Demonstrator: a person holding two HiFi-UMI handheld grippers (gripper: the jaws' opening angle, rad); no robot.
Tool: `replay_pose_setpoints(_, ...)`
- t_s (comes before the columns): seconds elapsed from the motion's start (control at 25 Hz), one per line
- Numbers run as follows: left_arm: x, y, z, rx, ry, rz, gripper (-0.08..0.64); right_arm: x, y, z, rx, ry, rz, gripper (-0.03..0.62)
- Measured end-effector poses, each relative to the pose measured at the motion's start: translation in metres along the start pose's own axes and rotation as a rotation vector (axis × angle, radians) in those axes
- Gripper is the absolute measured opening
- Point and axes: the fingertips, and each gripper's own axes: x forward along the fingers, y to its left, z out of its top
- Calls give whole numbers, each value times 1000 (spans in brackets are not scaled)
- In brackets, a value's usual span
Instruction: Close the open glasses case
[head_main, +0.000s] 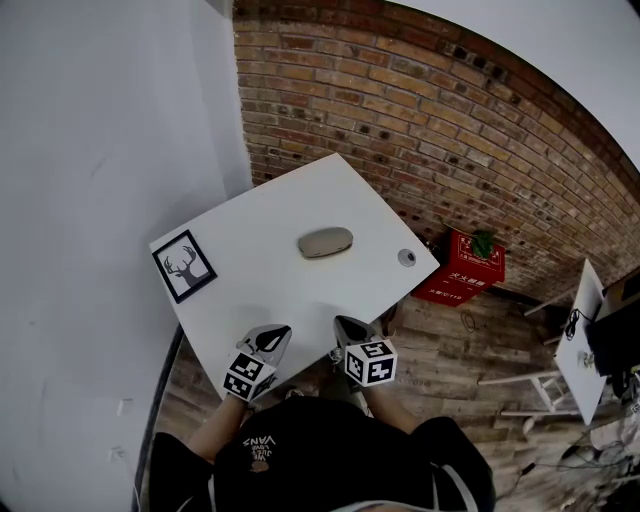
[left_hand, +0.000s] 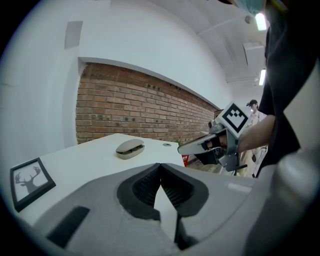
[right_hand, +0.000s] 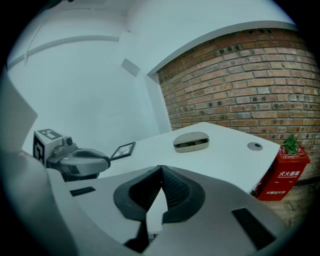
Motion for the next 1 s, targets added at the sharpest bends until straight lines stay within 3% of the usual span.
replay_pose_setpoints(1.0,4,1,-4,0,13,-11,11,1,-3,2,-22,8,-21,-2)
